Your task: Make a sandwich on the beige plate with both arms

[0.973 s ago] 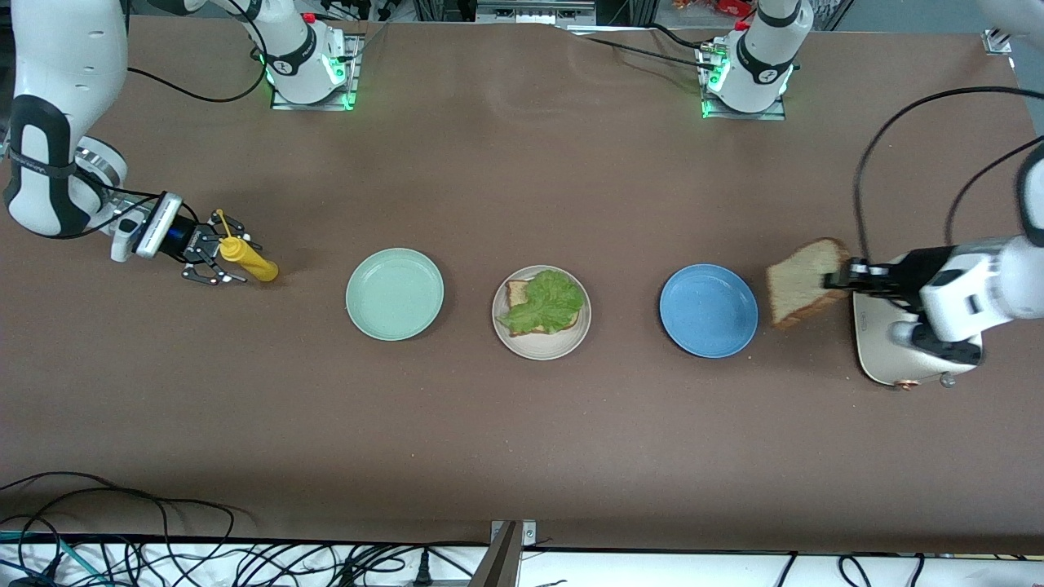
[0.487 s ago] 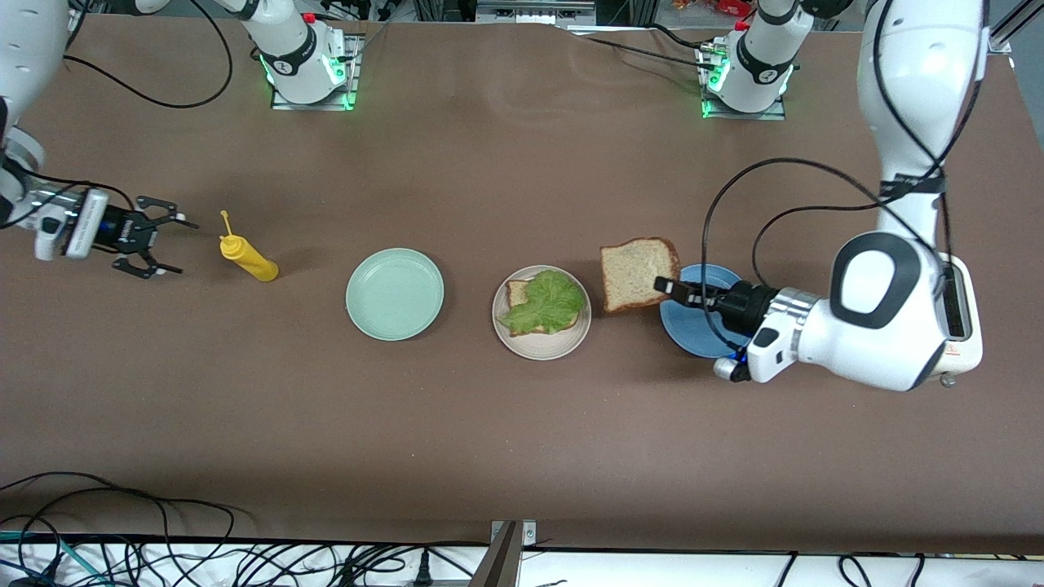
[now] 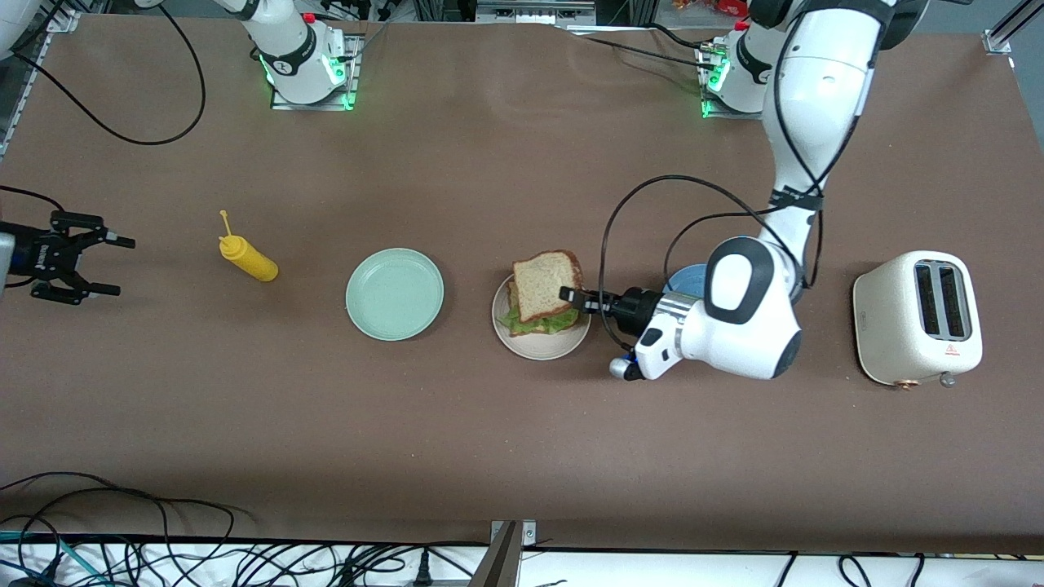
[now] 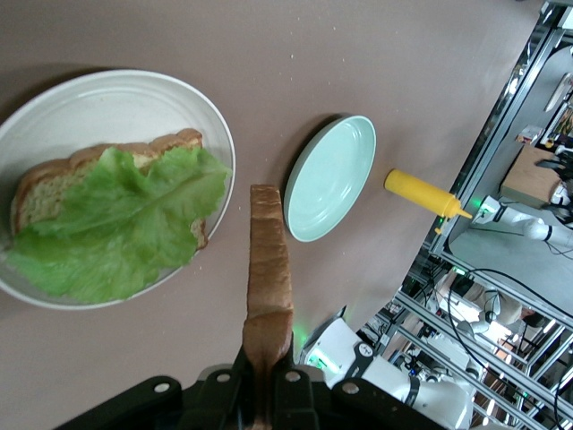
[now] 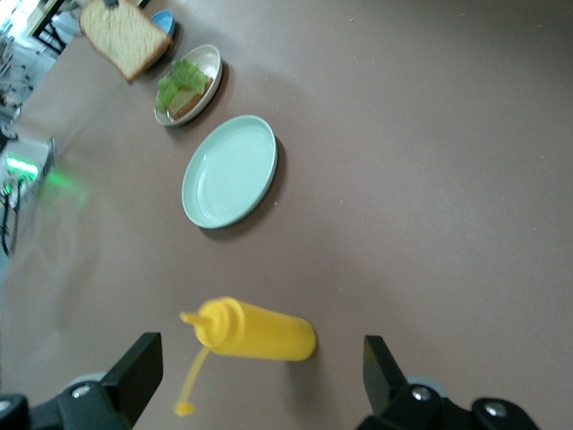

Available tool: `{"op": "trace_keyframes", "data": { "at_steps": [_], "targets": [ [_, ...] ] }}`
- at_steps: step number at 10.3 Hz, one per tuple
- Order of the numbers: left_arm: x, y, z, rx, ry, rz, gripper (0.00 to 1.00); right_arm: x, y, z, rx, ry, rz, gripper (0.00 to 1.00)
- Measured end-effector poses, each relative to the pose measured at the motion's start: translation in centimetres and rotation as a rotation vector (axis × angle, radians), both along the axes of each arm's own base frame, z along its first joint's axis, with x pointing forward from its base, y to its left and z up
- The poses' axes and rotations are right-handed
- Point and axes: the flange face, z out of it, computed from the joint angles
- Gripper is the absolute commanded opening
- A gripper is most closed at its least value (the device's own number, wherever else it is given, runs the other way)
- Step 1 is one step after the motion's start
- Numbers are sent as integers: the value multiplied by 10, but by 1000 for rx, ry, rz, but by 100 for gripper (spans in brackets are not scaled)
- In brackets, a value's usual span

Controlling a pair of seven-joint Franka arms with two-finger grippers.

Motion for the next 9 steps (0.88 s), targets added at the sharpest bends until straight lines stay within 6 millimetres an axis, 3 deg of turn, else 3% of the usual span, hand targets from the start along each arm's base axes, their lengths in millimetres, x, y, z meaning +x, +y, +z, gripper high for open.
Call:
{"op": "trace_keyframes", "data": {
  "at_steps": [2,6,7,8,9],
  "targets": [
    [2,-3,-18,23,-11,31,0,24,23,51,-93,143,-133,99],
    [-7,-34,-53,67,-35,48,0,52,96,107,-340,414,-451,100],
    [-8,-35,-56,70,-36,48,30,56,116,118,-407,468,-535,100],
    [-6,-31,-58,68,-51,42,67,60,137,125,-488,510,-595,100],
    [-3,-25,-59,62,-85,25,93,64,164,127,-584,529,-641,100]
  ]
}}
